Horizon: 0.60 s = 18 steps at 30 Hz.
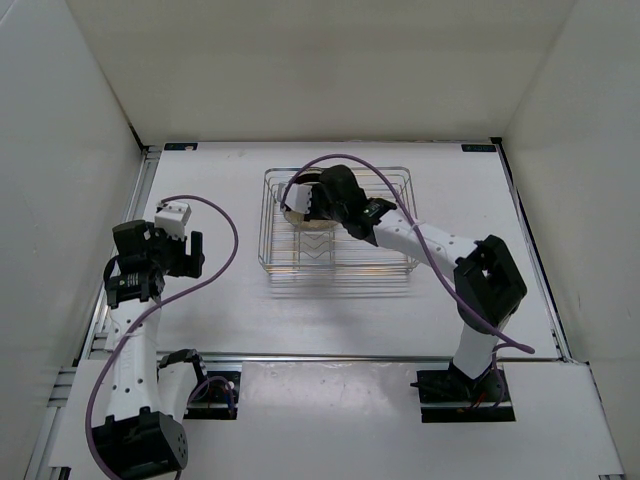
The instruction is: Load the plates into the dish rack
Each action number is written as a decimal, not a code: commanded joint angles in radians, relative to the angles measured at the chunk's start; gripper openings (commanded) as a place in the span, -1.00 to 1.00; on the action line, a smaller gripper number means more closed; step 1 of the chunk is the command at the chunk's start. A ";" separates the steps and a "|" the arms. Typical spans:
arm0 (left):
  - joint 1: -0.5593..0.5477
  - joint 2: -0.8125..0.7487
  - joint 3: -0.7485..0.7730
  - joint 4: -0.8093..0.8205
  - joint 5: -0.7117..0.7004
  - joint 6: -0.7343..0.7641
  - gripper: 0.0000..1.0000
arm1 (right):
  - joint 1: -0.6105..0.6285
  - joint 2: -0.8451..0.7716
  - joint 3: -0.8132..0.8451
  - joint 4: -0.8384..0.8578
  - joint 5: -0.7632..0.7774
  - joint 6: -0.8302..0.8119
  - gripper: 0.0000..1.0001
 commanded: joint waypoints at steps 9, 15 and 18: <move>0.005 -0.034 -0.005 -0.007 0.006 0.014 0.74 | 0.030 -0.064 -0.010 -0.080 0.002 0.040 -1.00; 0.005 -0.035 -0.005 -0.017 0.006 0.014 0.74 | 0.030 -0.064 -0.010 -0.123 -0.031 0.010 -1.00; 0.005 -0.035 -0.005 -0.017 0.006 0.014 0.74 | 0.030 -0.064 -0.010 -0.146 -0.042 0.009 -1.00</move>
